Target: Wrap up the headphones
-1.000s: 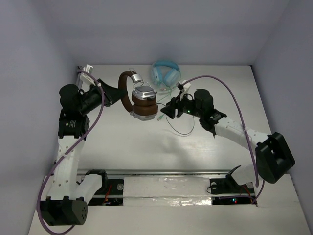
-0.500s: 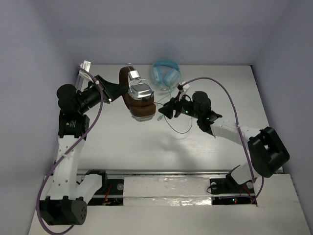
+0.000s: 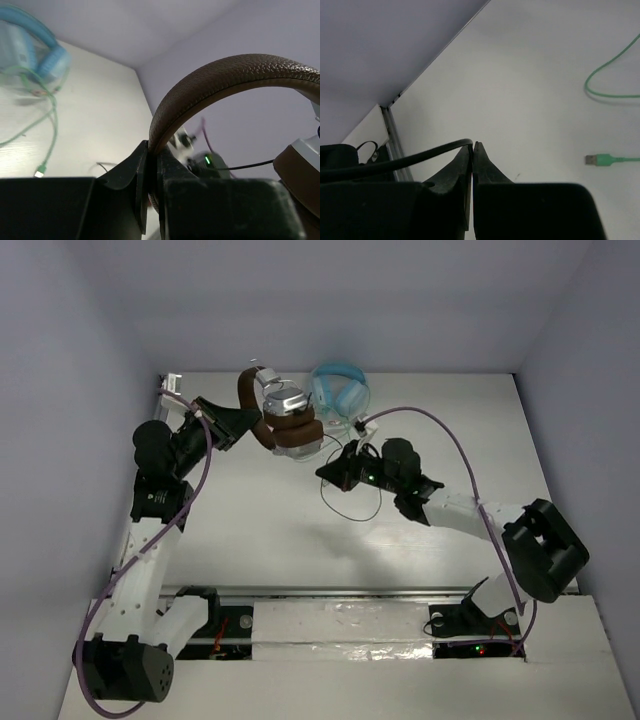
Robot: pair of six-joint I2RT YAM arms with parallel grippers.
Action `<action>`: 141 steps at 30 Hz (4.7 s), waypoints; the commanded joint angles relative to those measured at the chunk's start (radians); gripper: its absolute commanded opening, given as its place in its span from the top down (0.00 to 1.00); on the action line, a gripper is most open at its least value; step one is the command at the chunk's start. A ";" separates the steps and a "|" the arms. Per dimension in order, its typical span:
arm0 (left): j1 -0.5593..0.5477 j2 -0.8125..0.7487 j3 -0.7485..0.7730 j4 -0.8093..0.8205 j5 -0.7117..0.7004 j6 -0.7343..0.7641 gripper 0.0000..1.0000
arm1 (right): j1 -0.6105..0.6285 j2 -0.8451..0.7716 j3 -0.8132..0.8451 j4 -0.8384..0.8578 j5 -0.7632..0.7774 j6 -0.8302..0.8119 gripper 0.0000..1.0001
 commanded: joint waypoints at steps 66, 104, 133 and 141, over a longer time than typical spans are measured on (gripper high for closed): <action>-0.629 -0.020 -0.031 -0.615 -0.677 0.661 1.00 | 0.527 -0.233 0.558 -1.483 1.136 -0.185 1.00; -0.312 -0.088 0.080 -0.253 -0.020 0.467 1.00 | 0.178 -0.543 -0.125 -0.311 0.428 -0.071 0.68; -0.312 -0.059 0.223 -0.034 -0.146 0.200 1.00 | 0.158 -0.439 -0.324 0.042 0.153 0.084 0.56; -0.312 -0.099 0.186 -0.030 -0.339 0.183 1.00 | 0.176 -0.312 -0.346 0.197 0.016 0.170 0.77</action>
